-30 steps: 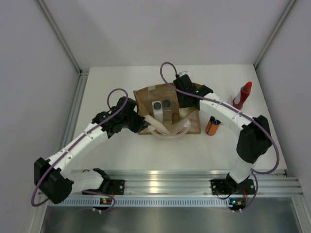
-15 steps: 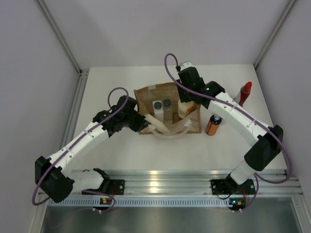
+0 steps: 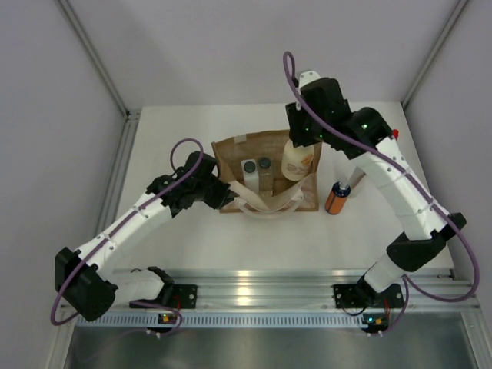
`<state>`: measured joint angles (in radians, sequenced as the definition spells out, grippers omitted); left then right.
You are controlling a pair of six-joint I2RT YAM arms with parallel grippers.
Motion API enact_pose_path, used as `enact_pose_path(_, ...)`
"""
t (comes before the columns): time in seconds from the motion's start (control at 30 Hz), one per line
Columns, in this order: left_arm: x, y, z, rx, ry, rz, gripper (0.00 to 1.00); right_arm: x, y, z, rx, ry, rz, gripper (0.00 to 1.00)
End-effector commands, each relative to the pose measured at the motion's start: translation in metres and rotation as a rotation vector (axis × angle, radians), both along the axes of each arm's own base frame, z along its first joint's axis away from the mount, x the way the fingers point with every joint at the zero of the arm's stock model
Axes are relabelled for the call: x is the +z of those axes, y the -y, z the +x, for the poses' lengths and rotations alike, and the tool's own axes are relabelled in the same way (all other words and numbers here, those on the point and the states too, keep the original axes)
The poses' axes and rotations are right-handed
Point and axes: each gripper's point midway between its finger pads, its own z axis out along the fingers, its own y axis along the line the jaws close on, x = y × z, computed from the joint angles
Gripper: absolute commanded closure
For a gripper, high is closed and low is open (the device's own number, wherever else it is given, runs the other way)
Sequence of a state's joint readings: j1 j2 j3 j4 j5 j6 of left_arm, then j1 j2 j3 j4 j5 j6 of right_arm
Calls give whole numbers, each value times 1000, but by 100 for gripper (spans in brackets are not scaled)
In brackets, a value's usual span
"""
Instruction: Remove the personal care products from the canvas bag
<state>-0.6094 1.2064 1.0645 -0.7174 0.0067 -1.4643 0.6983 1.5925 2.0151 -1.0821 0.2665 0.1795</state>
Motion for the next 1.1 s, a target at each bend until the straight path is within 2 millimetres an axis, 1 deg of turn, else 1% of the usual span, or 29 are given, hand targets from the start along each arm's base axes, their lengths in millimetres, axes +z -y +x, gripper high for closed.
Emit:
enact_pose_path(0.0,15,-2,13,40,63,-17,100,67,3,-21,21,114,121,100)
enact_pose_path(0.03,15,-2,14,40,66,-16,100,77,6,-23,17,131,143,100)
enact_pose_path(0.13,16,-1,13,35,67,-19,100,92,16,-30,-4,160,166,100)
enact_pose_path(0.23,17,-1,12,30,68,-21,100,105,31,-37,-50,191,186,100)
enact_pose_path(0.27,17,-1,11,28,69,-23,100,111,40,-40,-72,206,195,100)
enact_pose_path(0.33,17,-1,11,26,68,-23,100,113,55,-40,-127,226,182,100)
enact_pose_path(0.37,18,-1,10,24,71,-25,100,119,66,-43,-154,245,187,100)
enact_pose_path(0.4,18,-1,10,23,73,-25,100,117,74,-42,-183,248,176,100)
enact_pose_path(0.43,17,-2,9,21,70,-23,100,121,83,-46,-201,259,193,100)
enact_pose_path(0.47,18,-2,8,20,71,-25,100,121,95,-44,-236,263,194,100)
enact_pose_path(0.5,18,-2,9,20,73,-24,100,120,100,-44,-248,259,195,100)
enact_pose_path(0.53,19,-2,8,20,75,-25,100,123,106,-48,-258,267,209,100)
enact_pose_path(0.6,19,-3,8,21,76,-25,100,121,120,-47,-299,271,202,100)
enact_pose_path(0.63,18,-3,8,21,76,-25,100,123,128,-50,-313,281,201,100)
enact_pose_path(0.67,18,-3,8,22,75,-25,100,122,140,-48,-348,286,187,100)
enact_pose_path(0.7,19,-3,8,21,76,-27,100,116,147,-45,-375,280,166,100)
enact_pose_path(0.73,19,-2,8,21,75,-29,100,116,156,-48,-387,288,150,100)
enact_pose_path(0.77,18,-2,7,20,72,-28,100,116,171,-44,-433,306,146,100)
enact_pose_path(0.8,19,-2,8,20,73,-29,100,101,177,-38,-450,280,120,100)
enact_pose_path(0.83,20,-1,8,17,73,-33,100,104,186,-43,-465,313,123,100)
enact_pose_path(0.87,20,-1,8,15,73,-33,100,109,202,-36,-523,353,133,100)
enact_pose_path(0.9,21,0,8,12,75,-35,100,96,210,-31,-545,335,123,100)
enact_pose_path(0.93,22,0,7,9,77,-37,100,96,217,-31,-563,350,136,100)
enact_pose_path(0.97,23,0,7,6,80,-36,100,94,236,-28,-621,353,133,100)
enact_pose_path(1.0,23,0,7,6,80,-36,100,86,241,-22,-635,345,138,100)
enact_pose_path(1.03,24,0,7,6,84,-38,100,84,244,-19,-641,343,157,100)
enact_pose_path(1.07,25,0,7,6,86,-40,100,81,251,-16,-662,344,150,100)
